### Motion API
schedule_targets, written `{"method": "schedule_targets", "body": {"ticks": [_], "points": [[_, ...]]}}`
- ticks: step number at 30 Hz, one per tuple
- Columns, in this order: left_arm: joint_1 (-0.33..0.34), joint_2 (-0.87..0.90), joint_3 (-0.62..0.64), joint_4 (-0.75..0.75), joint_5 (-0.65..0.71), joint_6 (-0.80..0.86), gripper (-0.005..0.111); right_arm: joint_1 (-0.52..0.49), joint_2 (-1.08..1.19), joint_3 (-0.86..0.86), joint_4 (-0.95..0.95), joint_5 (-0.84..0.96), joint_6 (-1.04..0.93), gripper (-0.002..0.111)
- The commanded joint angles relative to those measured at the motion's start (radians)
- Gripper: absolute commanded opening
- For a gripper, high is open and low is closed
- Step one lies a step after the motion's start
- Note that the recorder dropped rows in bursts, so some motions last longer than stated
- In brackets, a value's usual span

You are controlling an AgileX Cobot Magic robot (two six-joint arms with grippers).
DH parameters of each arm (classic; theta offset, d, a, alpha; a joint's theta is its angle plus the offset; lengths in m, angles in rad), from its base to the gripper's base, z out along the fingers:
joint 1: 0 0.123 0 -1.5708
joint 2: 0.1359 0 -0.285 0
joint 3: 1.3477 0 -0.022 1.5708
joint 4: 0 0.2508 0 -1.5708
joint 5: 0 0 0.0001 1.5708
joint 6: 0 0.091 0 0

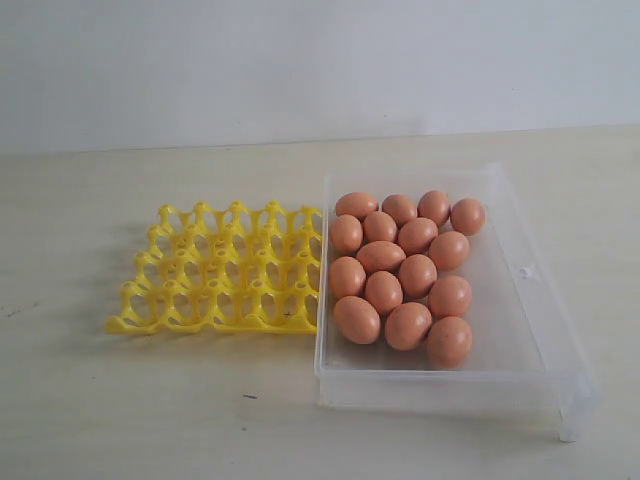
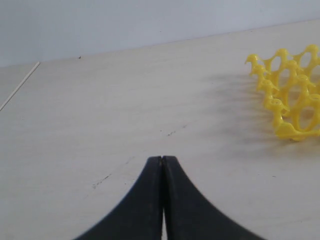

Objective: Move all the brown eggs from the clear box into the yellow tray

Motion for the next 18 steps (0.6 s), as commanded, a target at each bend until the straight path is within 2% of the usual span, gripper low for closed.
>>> {"method": "schedule_targets", "body": {"ticks": [1, 6, 18], "points": [[-0.006, 0.001, -0.004, -0.002, -0.009, -0.004, 0.0, -0.004, 0.085, -0.013, -0.064, 0.025, 0.001, 0.0], [-0.006, 0.001, -0.004, -0.002, -0.009, -0.004, 0.0, -0.004, 0.154, -0.013, -0.127, 0.061, 0.079, 0.0], [-0.006, 0.001, -0.004, -0.002, -0.009, -0.004, 0.0, 0.018, 0.214, -0.013, -0.094, 0.098, 0.018, 0.0]]}}
